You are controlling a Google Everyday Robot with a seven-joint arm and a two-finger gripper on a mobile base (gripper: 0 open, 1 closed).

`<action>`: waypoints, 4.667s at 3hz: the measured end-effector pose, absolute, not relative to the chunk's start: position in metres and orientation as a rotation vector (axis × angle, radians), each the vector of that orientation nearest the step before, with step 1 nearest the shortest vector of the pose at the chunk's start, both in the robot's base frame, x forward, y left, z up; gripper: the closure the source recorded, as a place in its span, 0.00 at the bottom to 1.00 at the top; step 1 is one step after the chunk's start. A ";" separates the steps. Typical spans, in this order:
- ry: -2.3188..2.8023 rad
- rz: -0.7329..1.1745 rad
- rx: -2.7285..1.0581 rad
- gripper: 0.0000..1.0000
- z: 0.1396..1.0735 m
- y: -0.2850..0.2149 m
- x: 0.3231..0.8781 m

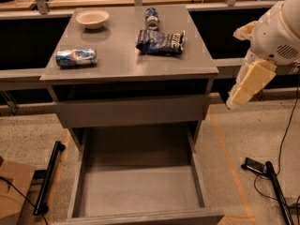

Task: Place redbull can into middle drawer

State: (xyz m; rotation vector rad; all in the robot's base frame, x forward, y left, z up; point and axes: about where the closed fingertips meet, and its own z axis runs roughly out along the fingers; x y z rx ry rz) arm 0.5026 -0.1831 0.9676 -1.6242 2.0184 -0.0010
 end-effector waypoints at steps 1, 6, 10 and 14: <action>1.987 0.097 -1.591 0.00 0.954 -0.170 0.516; 1.565 0.472 -1.534 0.00 0.927 -0.010 0.680; 1.406 0.598 -1.544 0.00 0.886 0.096 0.759; 1.378 0.868 -1.590 0.16 0.857 0.232 0.754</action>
Offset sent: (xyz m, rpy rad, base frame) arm 0.1192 0.0984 -0.0211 0.3313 -0.1004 0.2087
